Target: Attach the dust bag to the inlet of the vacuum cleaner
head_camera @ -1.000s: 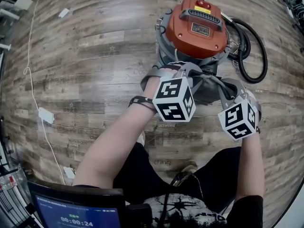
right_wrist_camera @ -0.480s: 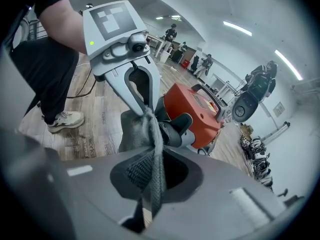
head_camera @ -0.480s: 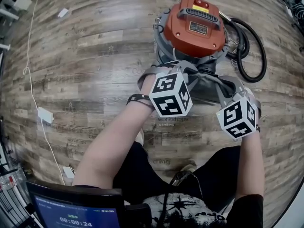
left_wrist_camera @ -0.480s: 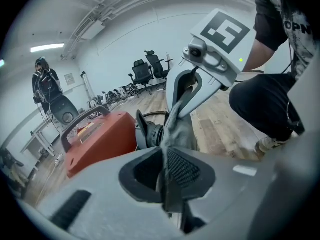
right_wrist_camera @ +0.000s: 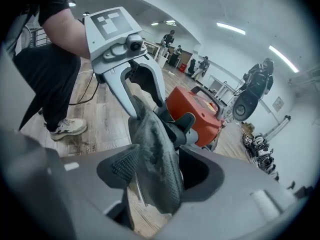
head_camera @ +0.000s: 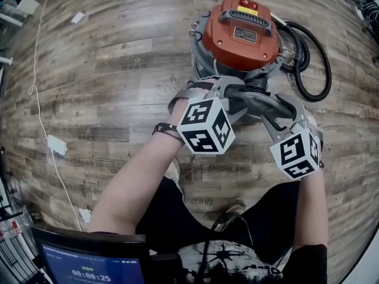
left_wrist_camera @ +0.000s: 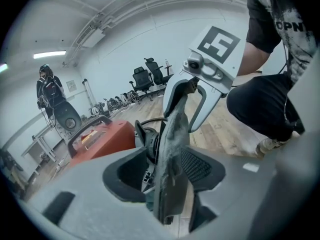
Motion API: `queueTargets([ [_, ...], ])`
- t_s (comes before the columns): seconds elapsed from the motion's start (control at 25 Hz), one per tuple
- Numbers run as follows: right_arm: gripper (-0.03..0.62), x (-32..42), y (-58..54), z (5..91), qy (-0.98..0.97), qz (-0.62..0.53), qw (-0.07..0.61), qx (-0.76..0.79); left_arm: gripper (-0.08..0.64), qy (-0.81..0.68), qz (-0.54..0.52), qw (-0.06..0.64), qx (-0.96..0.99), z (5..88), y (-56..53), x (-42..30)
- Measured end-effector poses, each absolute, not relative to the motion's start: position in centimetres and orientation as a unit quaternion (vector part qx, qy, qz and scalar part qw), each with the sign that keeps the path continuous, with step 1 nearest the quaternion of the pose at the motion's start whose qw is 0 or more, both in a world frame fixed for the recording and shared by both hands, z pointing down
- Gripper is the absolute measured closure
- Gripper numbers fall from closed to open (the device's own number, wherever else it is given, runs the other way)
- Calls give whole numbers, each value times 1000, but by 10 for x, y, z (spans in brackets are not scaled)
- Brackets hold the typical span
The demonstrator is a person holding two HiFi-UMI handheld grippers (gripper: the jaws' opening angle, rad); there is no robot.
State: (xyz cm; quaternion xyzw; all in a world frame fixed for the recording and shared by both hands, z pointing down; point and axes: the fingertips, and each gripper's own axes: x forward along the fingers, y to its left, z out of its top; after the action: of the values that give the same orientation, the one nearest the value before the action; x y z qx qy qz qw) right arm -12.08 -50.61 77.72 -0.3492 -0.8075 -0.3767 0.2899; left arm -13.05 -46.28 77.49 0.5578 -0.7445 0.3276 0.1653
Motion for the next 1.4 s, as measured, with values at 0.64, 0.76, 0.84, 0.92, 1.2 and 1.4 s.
queueTargets([
  [0.64,502,-119,-467,707,-852,-341,139,-373,557,-792,262,120,538,733,-432,-122],
  [0.76,586,-123,-452,711,-853,-326,130,-387,557,-794,256,126,538,733,-421,-123],
  [0.84,586,-127,-443,716,-848,-328,127,-396,557,-795,253,128,537,734,-413,-124],
  [0.92,586,-130,-435,720,-845,-327,127,-404,558,-797,250,128,535,734,-404,-127],
  [1.2,588,-143,-416,712,-840,-327,140,-410,558,-813,221,108,528,719,-381,-157],
  [1.4,586,-135,-410,682,-827,-321,165,-431,558,-823,190,127,521,702,-373,-162],
])
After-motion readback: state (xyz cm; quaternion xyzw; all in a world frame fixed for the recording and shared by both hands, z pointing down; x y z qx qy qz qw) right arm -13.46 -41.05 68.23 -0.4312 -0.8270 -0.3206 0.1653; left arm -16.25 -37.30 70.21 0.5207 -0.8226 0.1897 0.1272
